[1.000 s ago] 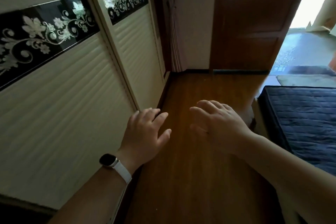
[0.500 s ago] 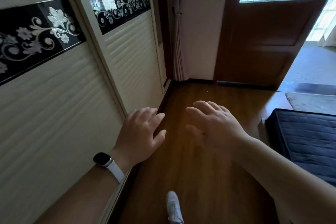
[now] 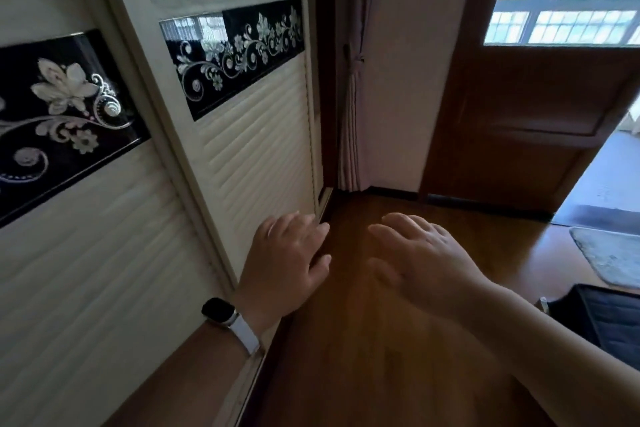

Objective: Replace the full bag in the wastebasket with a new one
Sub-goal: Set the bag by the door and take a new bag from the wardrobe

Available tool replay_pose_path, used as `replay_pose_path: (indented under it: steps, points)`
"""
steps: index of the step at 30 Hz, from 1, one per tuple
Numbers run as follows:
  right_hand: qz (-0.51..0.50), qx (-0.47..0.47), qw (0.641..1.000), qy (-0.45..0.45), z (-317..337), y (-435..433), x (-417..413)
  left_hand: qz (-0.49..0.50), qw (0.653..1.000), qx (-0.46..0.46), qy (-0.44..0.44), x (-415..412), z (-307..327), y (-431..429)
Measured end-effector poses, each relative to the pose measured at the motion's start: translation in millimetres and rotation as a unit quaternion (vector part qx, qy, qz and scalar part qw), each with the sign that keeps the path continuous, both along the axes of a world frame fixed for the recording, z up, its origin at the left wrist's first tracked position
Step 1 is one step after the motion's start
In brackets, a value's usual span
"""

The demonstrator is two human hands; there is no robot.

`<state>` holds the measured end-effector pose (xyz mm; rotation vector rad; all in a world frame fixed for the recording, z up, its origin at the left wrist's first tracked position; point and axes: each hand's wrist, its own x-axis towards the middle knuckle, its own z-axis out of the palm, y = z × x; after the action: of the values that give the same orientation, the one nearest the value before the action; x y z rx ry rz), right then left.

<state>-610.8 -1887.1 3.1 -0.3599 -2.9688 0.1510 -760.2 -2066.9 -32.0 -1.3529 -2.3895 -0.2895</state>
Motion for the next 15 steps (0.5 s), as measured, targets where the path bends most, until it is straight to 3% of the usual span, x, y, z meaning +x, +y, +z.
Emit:
replay_pose_path:
  steps: [15]
  points:
    - [0.177, -0.043, 0.983, 0.031, 17, 5, -199, 0.167, 0.985, 0.004, 0.037, -127, 15, -23]
